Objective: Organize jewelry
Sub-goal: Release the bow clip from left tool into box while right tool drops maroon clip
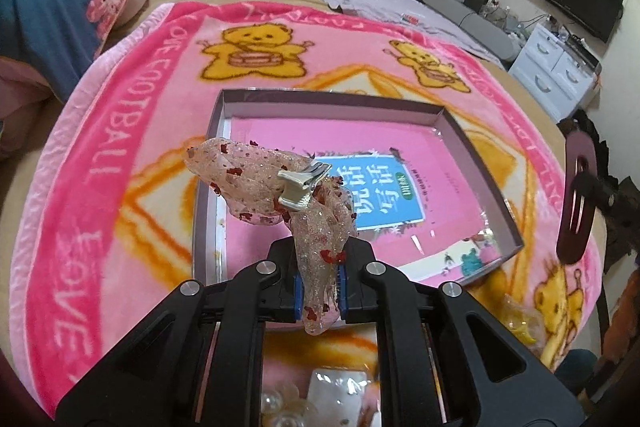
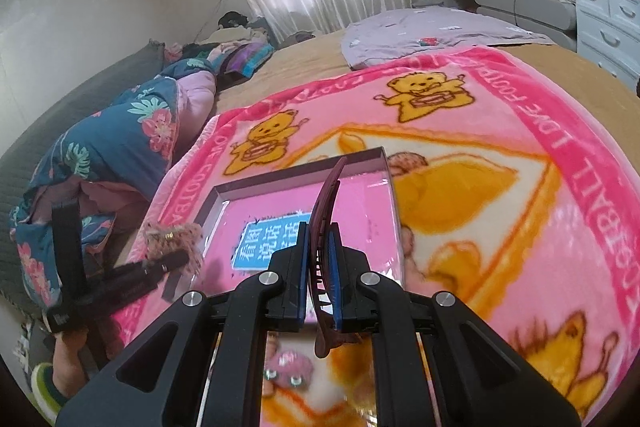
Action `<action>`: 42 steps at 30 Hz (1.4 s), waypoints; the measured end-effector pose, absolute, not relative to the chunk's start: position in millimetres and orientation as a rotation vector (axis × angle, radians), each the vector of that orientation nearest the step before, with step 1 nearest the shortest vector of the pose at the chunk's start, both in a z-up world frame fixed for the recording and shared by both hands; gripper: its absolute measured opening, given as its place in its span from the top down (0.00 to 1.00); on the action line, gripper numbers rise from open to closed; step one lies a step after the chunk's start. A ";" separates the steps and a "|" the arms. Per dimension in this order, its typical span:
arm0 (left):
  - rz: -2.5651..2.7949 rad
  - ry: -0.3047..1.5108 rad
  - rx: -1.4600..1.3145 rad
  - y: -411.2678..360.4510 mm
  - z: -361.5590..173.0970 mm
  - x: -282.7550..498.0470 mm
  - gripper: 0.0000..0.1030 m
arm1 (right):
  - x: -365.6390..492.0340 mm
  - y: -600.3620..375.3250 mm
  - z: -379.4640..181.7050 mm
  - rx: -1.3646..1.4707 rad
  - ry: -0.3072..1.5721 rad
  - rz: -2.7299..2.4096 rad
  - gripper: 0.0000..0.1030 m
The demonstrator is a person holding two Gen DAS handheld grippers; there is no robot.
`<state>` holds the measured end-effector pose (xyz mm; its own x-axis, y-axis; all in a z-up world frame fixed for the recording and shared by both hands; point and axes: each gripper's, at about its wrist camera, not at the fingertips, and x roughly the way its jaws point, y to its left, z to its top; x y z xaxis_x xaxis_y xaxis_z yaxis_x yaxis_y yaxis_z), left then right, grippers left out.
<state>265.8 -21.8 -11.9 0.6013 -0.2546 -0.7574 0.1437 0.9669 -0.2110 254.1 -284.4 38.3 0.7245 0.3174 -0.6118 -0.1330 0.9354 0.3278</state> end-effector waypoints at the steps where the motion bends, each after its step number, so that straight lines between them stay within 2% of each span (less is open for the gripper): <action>1: -0.232 0.902 -0.132 -21.9 -14.2 267.5 0.95 | 259.4 -282.2 36.8 0.267 0.725 0.251 0.92; 11: -0.201 0.941 -0.131 -15.9 -35.2 284.2 0.95 | 309.1 -256.4 -0.6 0.204 0.833 0.233 0.92; 21: -0.175 0.970 -0.111 -15.1 -46.5 286.2 0.91 | 318.7 -258.1 -31.0 0.186 0.902 0.200 0.91; 23: -0.172 0.968 -0.106 -15.8 -45.6 284.7 0.83 | 320.0 -260.8 -35.0 0.193 0.918 0.194 0.91; 27: -0.170 0.969 -0.104 -16.0 -44.7 283.4 0.78 | 321.1 -265.0 -39.5 0.210 0.939 0.187 0.91; 32: -0.168 0.962 -0.102 -15.8 -40.6 278.1 0.64 | 319.5 -267.5 -40.0 0.228 0.941 0.192 0.90; 35: -0.170 0.955 -0.099 -16.5 -36.4 274.2 0.59 | 315.4 -269.6 -38.0 0.232 0.930 0.192 0.75; 36: -0.171 0.953 -0.098 -16.9 -35.0 273.9 0.58 | 314.2 -270.9 -36.9 0.235 0.925 0.189 0.66; 40: -0.170 0.939 -0.098 -16.4 -27.5 270.9 0.46 | 307.4 -275.1 -29.3 0.241 0.900 0.185 0.52; 42: -0.165 0.929 -0.104 -14.4 -22.1 269.0 0.43 | 302.2 -277.9 -22.3 0.232 0.873 0.166 0.37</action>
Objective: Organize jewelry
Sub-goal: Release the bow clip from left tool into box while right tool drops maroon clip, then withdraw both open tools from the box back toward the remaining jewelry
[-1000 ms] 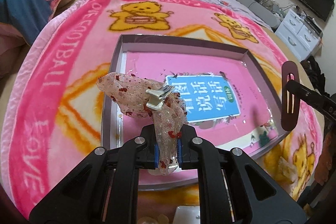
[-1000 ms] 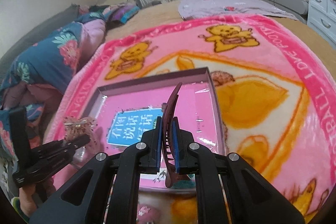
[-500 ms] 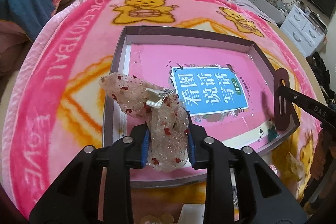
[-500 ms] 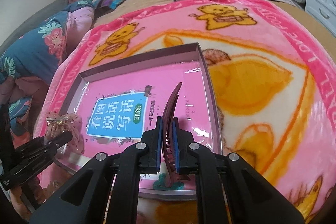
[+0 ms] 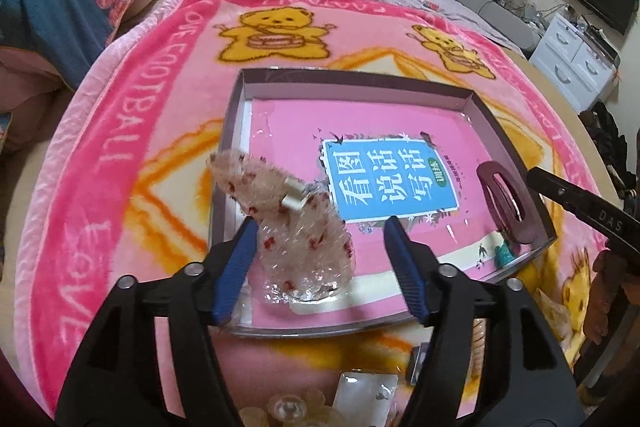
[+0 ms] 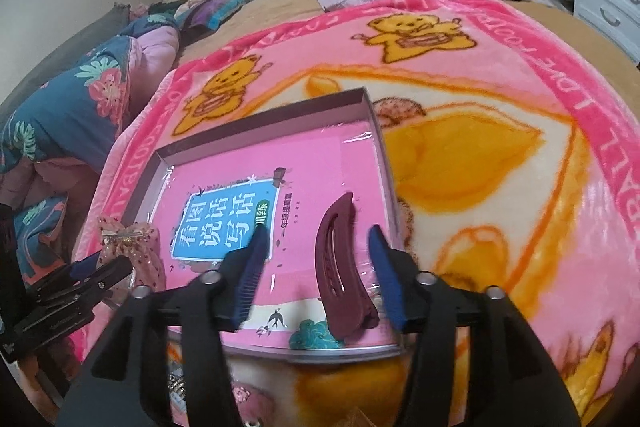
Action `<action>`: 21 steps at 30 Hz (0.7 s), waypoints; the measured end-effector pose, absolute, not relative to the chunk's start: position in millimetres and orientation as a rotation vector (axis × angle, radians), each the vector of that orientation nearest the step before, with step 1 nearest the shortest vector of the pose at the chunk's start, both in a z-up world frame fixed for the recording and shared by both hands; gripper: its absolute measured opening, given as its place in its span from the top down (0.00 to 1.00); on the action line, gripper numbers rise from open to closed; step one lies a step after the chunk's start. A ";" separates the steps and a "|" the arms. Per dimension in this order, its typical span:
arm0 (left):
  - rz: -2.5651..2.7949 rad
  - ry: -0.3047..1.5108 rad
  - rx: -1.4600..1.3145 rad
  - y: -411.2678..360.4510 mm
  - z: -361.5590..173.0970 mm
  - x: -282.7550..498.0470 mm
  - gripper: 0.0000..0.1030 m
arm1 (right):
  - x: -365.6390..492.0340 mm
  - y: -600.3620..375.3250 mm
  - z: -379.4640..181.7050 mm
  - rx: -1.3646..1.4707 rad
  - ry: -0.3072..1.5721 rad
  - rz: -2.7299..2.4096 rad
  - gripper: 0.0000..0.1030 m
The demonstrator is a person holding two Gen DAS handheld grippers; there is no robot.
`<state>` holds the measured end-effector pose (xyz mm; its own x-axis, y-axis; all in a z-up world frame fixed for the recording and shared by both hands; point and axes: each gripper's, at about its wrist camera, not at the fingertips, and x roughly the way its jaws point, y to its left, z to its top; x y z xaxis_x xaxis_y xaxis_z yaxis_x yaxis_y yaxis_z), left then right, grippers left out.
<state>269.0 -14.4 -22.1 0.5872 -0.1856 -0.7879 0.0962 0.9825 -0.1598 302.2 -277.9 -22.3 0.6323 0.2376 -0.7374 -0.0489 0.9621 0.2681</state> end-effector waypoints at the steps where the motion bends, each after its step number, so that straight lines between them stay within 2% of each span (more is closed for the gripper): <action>1: -0.164 0.926 -0.108 -13.6 -20.1 268.4 0.42 | 299.5 -279.5 -18.7 0.229 0.856 0.155 0.29; 3: -0.160 0.912 -0.117 -10.5 -13.6 266.2 0.37 | 296.0 -281.7 -12.1 0.217 0.829 0.140 0.24; 4: -0.155 0.904 -0.119 -9.1 -10.2 264.8 0.30 | 294.0 -282.7 -8.9 0.208 0.817 0.135 0.22; 7: -0.137 0.881 -0.122 -5.5 0.4 261.1 0.20 | 286.5 -285.1 0.7 0.187 0.777 0.124 0.17; 11: -0.108 0.857 -0.116 -2.3 14.2 255.3 0.09 | 277.1 -286.1 11.3 0.176 0.743 0.129 0.16; 21: -0.078 0.781 -0.096 -0.6 44.2 222.0 0.09 | 245.1 -285.4 40.1 0.169 0.666 0.163 0.14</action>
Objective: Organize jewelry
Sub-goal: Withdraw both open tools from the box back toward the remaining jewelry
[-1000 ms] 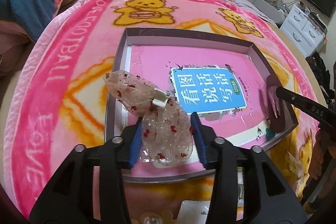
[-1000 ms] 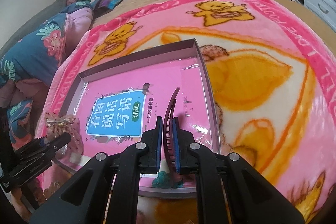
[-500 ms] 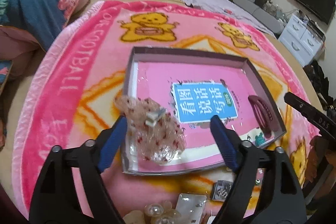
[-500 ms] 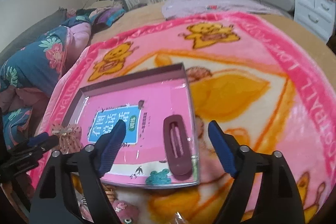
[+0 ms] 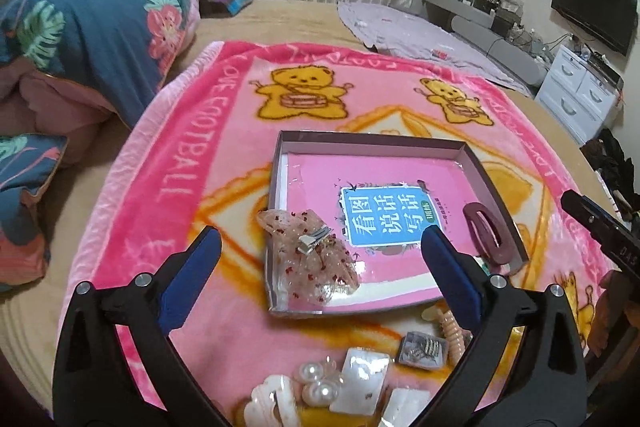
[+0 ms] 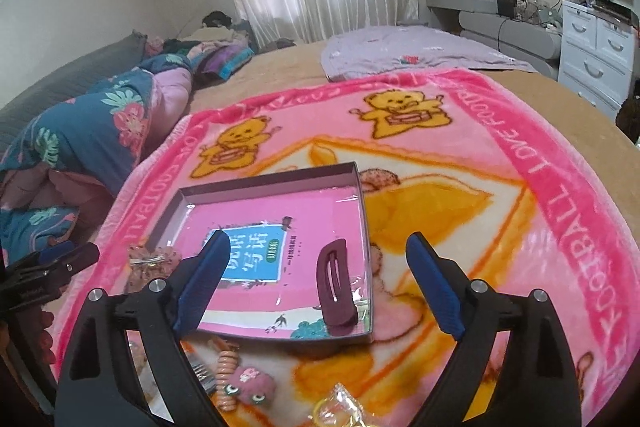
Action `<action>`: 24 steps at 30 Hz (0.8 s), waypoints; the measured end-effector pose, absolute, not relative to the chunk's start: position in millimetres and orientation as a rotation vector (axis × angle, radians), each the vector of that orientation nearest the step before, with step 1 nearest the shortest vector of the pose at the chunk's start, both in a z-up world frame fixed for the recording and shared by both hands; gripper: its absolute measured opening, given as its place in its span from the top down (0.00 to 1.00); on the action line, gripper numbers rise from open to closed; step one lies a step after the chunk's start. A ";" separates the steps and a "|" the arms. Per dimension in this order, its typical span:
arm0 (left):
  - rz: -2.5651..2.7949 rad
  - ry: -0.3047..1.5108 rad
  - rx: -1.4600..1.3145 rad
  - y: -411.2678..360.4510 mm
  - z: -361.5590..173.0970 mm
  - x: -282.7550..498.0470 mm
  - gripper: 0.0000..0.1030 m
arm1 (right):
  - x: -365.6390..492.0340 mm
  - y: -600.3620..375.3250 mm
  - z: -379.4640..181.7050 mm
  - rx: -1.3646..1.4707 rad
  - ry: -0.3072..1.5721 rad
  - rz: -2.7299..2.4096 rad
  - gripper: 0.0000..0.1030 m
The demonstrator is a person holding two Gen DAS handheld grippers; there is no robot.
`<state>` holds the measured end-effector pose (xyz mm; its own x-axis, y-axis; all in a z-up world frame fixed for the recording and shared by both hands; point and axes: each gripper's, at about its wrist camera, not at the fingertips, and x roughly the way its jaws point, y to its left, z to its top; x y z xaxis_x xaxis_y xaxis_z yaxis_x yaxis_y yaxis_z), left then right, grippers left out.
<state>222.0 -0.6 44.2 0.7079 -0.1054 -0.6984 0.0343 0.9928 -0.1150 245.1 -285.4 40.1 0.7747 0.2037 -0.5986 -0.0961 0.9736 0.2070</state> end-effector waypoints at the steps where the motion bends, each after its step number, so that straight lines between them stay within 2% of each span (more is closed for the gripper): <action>1: -0.076 0.775 -0.094 -0.2 46.6 218.2 0.09 | 241.5 -285.1 43.1 0.168 0.659 0.167 0.14; 5: -0.071 0.744 -0.087 1.4 55.6 201.7 0.09 | 222.5 -283.0 54.4 0.152 0.622 0.176 0.14; 9: -0.072 0.714 -0.095 3.0 64.7 185.2 0.09 | 202.7 -282.1 61.6 0.129 0.590 0.168 0.09; 24: -0.070 0.694 -0.109 8.7 68.9 138.4 0.09 | 149.0 -281.7 71.6 0.096 0.577 0.191 0.08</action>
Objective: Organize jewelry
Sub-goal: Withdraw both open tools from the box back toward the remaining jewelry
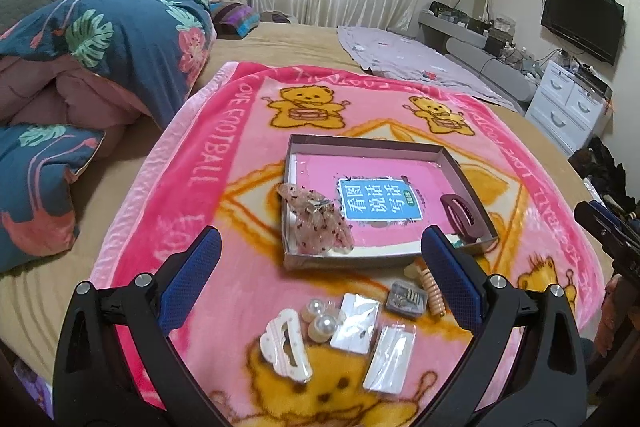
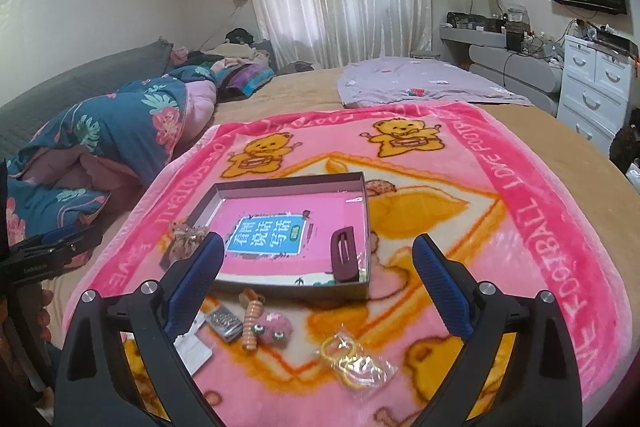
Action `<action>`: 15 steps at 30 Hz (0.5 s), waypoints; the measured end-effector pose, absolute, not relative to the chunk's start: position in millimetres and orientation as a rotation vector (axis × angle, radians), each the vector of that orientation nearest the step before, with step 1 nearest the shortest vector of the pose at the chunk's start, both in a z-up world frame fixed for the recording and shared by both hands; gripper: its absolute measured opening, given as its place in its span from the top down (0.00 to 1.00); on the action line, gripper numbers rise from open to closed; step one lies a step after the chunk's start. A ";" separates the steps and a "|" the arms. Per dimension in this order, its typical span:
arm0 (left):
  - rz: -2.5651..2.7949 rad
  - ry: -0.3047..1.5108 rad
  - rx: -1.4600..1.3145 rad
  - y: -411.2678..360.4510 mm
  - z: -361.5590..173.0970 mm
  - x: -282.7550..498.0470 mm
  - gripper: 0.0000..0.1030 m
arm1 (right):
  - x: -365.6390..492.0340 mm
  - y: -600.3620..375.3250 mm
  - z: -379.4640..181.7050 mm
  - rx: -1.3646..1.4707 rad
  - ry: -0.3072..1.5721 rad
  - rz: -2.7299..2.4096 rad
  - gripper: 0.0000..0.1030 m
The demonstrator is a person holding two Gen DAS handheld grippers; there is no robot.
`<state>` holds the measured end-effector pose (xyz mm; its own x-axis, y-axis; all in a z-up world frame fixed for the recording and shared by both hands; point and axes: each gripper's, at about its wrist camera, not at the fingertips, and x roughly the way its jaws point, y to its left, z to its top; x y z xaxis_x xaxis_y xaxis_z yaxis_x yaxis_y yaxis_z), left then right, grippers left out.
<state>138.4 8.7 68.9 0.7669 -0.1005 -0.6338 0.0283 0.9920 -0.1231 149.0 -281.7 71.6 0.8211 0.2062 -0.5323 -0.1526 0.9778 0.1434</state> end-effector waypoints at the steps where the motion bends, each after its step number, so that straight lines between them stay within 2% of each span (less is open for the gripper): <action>1: -0.066 0.694 -0.106 8.9 68.3 135.9 0.09 | 146.4 -281.3 71.0 0.093 0.578 0.191 0.08; 15: -0.053 0.718 -0.075 9.2 56.8 109.5 0.09 | 121.1 -281.5 57.7 0.069 0.625 0.199 0.08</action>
